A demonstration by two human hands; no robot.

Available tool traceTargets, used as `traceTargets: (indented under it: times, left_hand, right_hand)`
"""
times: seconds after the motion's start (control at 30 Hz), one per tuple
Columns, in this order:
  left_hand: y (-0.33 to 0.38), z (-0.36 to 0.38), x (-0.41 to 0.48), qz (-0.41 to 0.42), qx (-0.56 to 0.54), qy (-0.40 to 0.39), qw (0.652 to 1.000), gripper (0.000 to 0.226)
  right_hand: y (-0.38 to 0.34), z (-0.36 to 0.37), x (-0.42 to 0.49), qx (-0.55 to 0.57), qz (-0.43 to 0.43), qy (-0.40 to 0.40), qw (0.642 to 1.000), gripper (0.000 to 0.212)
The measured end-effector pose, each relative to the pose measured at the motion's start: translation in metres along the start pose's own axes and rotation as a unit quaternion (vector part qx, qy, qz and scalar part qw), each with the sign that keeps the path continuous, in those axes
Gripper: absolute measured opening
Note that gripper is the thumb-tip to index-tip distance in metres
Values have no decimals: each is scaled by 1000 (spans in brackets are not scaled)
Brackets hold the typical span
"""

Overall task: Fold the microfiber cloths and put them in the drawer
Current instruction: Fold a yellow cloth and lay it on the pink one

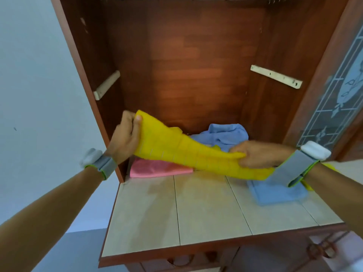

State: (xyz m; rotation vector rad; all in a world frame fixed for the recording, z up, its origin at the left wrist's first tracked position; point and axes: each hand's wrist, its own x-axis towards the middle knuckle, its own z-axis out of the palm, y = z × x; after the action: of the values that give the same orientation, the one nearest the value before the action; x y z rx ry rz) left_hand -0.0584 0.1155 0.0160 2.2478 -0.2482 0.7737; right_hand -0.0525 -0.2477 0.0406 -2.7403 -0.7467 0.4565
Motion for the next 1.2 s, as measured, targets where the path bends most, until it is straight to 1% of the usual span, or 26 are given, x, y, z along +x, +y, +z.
traceTargets:
  times: [0.03,0.07,0.13,0.17,0.2,0.27,0.3,0.37,0.4,0.43,0.47,0.5,0.53,0.6,0.63,0.67,0.7,0.73,0.8,0.83,0.9,0.93,1.0,1.03,1.1,1.2]
  left_hand:
    - [-7,7,-18,-10,5,-59,998,27]
    - [-16,15,-37,-29,9,-113,993,33]
    - [-29,26,-71,-54,18,-185,981,55]
    - [-36,31,-87,-62,32,-218,973,61]
    - [-40,35,-101,-81,47,-254,963,59]
    - [-45,40,-121,-139,64,-325,933,44]
    - [-44,40,-129,-162,52,-349,922,40]
    - [-37,32,-134,-217,-3,-373,902,41]
    - [-31,23,-131,-253,-41,-374,891,39]
    - [-25,14,-129,-294,-68,-394,868,37]
    - [-23,7,-128,-317,-85,-426,843,49]
    - [-25,0,-128,-317,-80,-466,822,64]
    - [-28,-5,-131,-296,-54,-515,803,67]
    - [-30,-8,-141,-233,-24,-602,763,45]
    - [-29,-7,-144,-225,-38,-615,755,33]
    - [-28,-4,-145,-236,-72,-604,758,24]
    - [-27,1,-145,-254,-116,-571,772,18]
    - [-29,8,-144,-272,-154,-520,795,16]
    - [-32,22,-139,-308,-236,-412,825,23]
    - [-32,29,-136,-302,-258,-372,839,27]
    - [-21,45,-130,-273,-270,-331,862,34]
    - [-14,55,-129,-258,-275,-332,865,36]
    - [0,74,-131,-228,-268,-372,859,32]
    - [8,84,-132,-204,-254,-401,856,28]
    - [23,101,-134,-125,-197,-438,868,22]
    - [35,125,-142,-23,-88,-447,890,24]
  right_hand:
    - [3,12,-1,-5,4,-56,998,5]
    - [8,25,-2,-14,15,-98,995,6]
    - [16,49,-1,-24,36,-165,985,16]
    - [18,60,-1,-27,38,-198,979,19]
    - [18,72,-2,-31,38,-231,972,20]
    - [19,91,-3,-34,49,-283,957,20]
    - [18,97,-4,-27,52,-305,951,19]
    - [16,99,-7,15,53,-334,941,9]
    - [14,95,-11,42,49,-341,938,8]
    - [12,90,-15,69,39,-352,932,11]
    - [11,84,-18,96,28,-364,926,12]
    - [10,79,-22,116,16,-378,919,12]
    - [9,77,-24,127,6,-390,912,13]
    - [11,80,-25,123,-1,-402,907,16]
    - [13,85,-24,108,2,-396,912,21]
    - [15,91,-22,83,6,-366,927,26]
    - [20,98,-18,44,11,-313,949,26]
    - [27,104,-14,4,16,-249,968,22]
    - [40,111,-5,-27,24,-144,989,17]
    - [44,112,-2,-19,22,-101,994,16]
    - [48,112,6,3,18,-15,1000,14]
    - [48,112,9,2,19,24,1000,13]
    - [46,117,18,-1,4,74,997,12]
    - [47,123,22,-3,0,79,997,15]
    - [46,136,29,-28,9,62,998,19]
    - [51,147,39,-80,20,63,995,22]
